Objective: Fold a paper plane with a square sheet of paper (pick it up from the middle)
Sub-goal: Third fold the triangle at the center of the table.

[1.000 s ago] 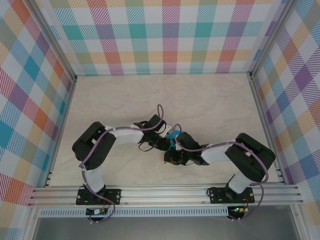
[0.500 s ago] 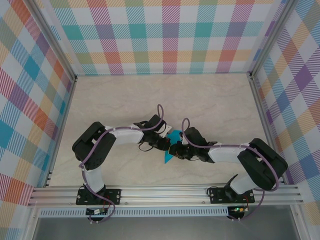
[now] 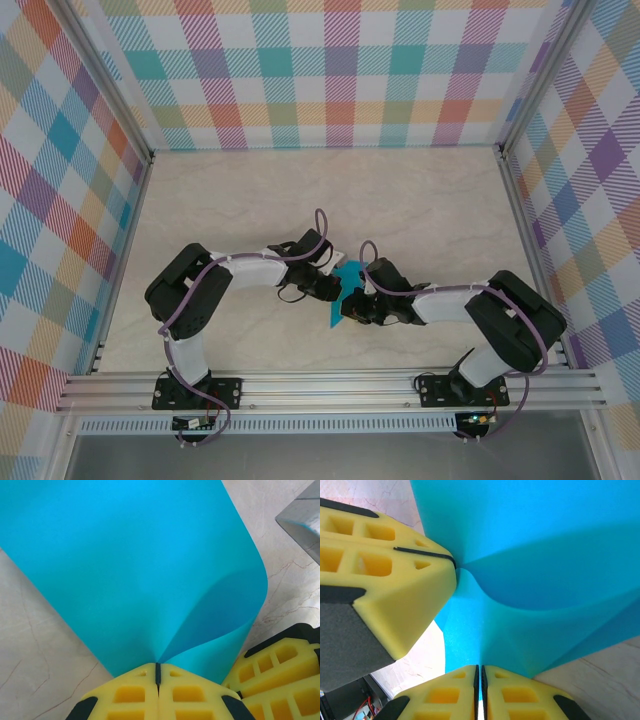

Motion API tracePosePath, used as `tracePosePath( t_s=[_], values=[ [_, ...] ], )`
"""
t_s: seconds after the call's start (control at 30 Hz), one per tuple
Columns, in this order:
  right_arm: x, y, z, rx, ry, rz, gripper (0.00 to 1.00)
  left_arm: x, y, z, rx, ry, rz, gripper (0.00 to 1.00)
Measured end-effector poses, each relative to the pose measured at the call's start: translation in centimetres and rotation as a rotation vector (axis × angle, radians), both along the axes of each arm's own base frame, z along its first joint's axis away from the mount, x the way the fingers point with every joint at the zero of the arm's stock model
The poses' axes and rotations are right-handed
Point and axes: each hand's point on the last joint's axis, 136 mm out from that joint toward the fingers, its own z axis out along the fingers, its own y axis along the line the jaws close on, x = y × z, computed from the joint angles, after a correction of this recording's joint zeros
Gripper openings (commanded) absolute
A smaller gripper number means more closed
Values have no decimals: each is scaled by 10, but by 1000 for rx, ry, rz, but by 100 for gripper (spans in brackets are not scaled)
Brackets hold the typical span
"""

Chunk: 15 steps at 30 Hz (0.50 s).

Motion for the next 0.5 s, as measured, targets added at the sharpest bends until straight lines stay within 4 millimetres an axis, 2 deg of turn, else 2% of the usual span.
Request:
tracePosePath(
  t_s=[0.17, 0.33, 0.5],
  values=[
    [1, -6, 9, -5, -7, -7, 15, 0, 0, 0, 1, 2, 0, 0],
    [21, -10, 24, 30, -42, -42, 14, 0, 0, 0, 5, 5, 0, 0],
    [29, -11, 18, 26, -25, -49, 13, 0, 0, 0, 9, 9, 0, 0]
  ],
)
